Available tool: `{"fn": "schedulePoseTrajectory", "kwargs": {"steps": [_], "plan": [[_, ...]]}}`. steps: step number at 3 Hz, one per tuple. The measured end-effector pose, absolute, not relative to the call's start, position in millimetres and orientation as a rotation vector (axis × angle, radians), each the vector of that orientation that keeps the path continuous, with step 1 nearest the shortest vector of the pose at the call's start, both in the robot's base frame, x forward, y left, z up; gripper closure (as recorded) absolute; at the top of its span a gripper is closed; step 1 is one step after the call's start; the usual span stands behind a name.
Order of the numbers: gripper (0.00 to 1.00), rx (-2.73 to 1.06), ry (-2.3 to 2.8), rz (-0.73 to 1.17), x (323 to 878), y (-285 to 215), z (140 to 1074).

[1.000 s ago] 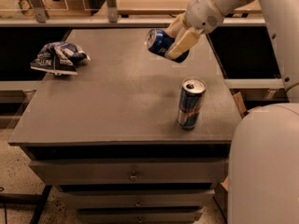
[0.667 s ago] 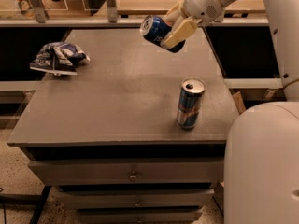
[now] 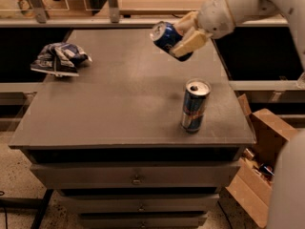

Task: Place pepsi can upright

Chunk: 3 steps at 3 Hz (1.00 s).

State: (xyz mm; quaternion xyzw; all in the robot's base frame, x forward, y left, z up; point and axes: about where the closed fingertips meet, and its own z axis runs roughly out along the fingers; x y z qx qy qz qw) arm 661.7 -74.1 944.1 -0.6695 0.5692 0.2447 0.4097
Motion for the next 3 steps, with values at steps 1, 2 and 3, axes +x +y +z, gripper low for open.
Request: {"fn": "schedulePoseTrajectory", "kwargs": {"steps": [1,2,3], "plan": [[1.00,-1.588,1.396,0.609,647,-84,934],[1.00,-1.451,1.360,0.624,631,-98,917],[1.00,-1.315,1.323,0.668,624,-110,902]]}}
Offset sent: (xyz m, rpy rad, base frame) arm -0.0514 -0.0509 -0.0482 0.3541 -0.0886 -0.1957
